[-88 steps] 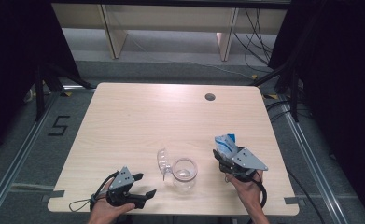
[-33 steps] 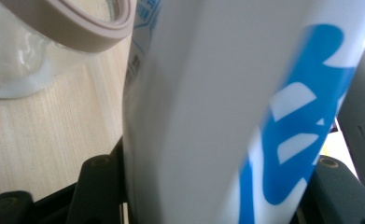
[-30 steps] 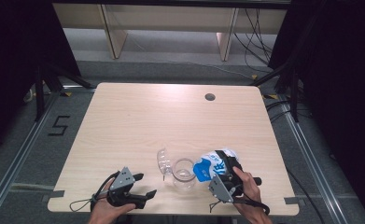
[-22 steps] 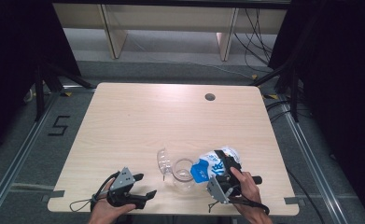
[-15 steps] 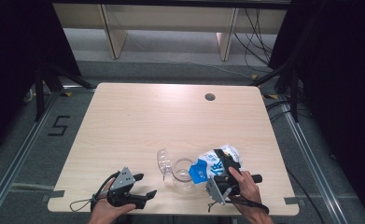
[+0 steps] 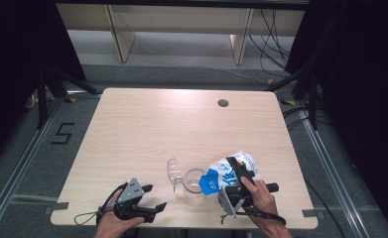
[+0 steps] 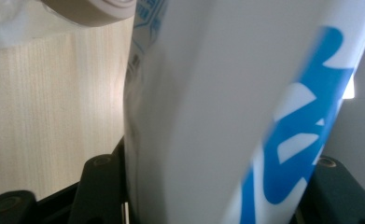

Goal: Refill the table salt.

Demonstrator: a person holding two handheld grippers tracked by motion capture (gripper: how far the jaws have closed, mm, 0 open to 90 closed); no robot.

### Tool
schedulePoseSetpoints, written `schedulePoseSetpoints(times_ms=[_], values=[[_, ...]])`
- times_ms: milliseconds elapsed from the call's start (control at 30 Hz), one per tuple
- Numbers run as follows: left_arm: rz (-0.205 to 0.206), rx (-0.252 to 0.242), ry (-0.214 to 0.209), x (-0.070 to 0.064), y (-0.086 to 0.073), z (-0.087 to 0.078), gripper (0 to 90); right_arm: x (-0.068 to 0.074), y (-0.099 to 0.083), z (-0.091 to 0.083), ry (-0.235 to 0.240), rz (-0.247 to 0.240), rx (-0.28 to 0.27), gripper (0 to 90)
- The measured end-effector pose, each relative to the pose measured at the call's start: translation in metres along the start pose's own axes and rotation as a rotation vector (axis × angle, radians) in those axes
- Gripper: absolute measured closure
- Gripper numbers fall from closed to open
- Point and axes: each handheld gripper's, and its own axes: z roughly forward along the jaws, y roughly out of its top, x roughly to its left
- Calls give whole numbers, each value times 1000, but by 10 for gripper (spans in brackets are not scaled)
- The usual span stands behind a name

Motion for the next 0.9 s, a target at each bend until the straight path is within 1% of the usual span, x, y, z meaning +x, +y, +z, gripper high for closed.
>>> schedulePoseSetpoints(times_ms=[33, 67, 100, 133, 167, 200, 233, 267, 300, 333, 367, 400, 433, 467, 500, 567, 600, 633, 667, 700, 733, 767, 800, 833, 867, 900], values=[[1, 0, 0, 0, 0, 0, 217, -1, 1, 1, -4, -19, 0, 465], [1, 0, 0, 0, 0, 0, 217, -1, 1, 1, -4, -19, 0, 465], [2, 1, -4, 0, 0, 0, 217, -4, 3, 1, -7, -85, 1, 466], [-18, 2, -7, -1, 0, 1, 217, -5, 4, 2, -17, -113, -4, 468], [-10, 0, -9, -1, 0, 1, 217, 0, 3, 1, -15, -47, 8, 469], [-19, -10, -4, -2, 1, 2, 217, -1, 3, 3, -6, -60, -3, 470], [4, 4, -2, -1, 2, 2, 217, -1, 3, 3, -4, -55, -2, 470], [10, 0, -12, -1, 2, 3, 217, 0, 3, 2, -6, -42, 13, 471], [-4, 2, -6, -2, 2, 4, 217, 1, 3, 2, -6, -37, 23, 472], [-4, 3, -15, -2, 2, 4, 217, -2, 3, 3, -23, -87, 3, 473], [10, 2, -23, -2, 2, 5, 217, -2, 3, 3, -20, -92, 4, 474], [4, 9, -21, -2, 2, 5, 217, -2, 3, 3, -15, -99, 5, 475], [-4, 5, -16, -4, 1, 4, 217, -3, 3, 2, -27, -121, 25, 476], [0, 6, -5, -4, 1, 3, 217, -3, 3, 2, -27, -133, 30, 477], [13, -3, -17, -3, 1, 3, 217, -1, 3, 1, -22, -118, 49, 479], [22, 5, -2, -3, 1, 0, 217, -2, 3, 1, -28, -127, 56, 481], [25, 4, -10, -2, 1, 0, 218, -3, 3, 1, -33, -137, 56, 481], [27, 5, -4, -2, 1, 0, 217, -4, 3, 1, -31, -152, 50, 482], [25, 6, -7, -2, 1, 0, 217, -5, 4, 1, -38, -174, 38, 482], [18, 2, -1, -3, 1, 1, 218, -8, 4, 3, -50, -218, 10, 483], [23, 1, -1, -3, 1, 1, 218, -7, 4, 2, -47, -209, 15, 485], [34, 11, -3, -2, 1, 1, 217, -6, 3, 2, -46, -197, 19, 485], [12, 13, 0, -3, 0, 1, 217, -6, 4, 0, -47, -202, 48, 485], [-7, -3, -8, -5, 0, 2, 218, -7, 5, 1, -51, -226, 44, 485], [-3, -3, -6, -5, 0, 2, 218, -7, 4, 2, -38, -234, 38, 485], [7, -3, -7, -4, 1, 2, 218, -3, 2, 4, -52, -188, 23, 486]])
